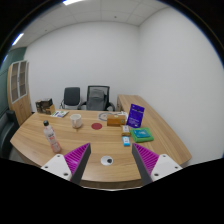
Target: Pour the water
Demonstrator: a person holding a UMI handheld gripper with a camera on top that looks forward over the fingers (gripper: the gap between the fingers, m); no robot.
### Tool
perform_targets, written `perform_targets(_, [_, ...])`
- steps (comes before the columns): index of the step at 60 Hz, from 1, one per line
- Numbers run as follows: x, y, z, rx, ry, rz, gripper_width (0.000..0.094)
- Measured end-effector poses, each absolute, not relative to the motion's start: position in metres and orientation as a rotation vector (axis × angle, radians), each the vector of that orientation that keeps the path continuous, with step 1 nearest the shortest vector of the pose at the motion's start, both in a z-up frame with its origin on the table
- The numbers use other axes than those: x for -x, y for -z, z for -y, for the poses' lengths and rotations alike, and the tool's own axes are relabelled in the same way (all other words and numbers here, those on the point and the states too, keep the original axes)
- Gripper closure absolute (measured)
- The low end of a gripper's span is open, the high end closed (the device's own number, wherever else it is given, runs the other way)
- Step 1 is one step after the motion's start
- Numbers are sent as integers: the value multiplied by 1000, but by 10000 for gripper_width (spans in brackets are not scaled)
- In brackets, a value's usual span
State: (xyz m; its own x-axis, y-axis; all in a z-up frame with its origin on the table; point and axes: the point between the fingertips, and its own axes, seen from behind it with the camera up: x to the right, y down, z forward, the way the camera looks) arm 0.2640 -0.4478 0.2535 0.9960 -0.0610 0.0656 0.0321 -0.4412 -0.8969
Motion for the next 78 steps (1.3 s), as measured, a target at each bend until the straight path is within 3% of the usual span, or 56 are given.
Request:
perform_targets(6, [-263, -248, 452, 2034, 102, -24, 83])
perform_targets(15, [-245, -212, 461, 2076, 82, -2, 87])
perform_targets(31, [-123, -147, 464, 2136, -75, 93, 84])
perform_targets(46, [4, -110, 395, 2082, -142, 102, 86])
perform_targets(57, [50, -89, 317, 2006, -56, 80, 97])
perform_targets(68, [58, -68, 262, 1971, -4, 11, 194])
perform_targets(70, [59, -65, 255, 1963, 9, 3, 236])
perform_targets(75, [56, -67, 243, 1933, 47, 5, 449])
perform_targets(78, [57, -66, 240, 1928, 64, 10, 475])
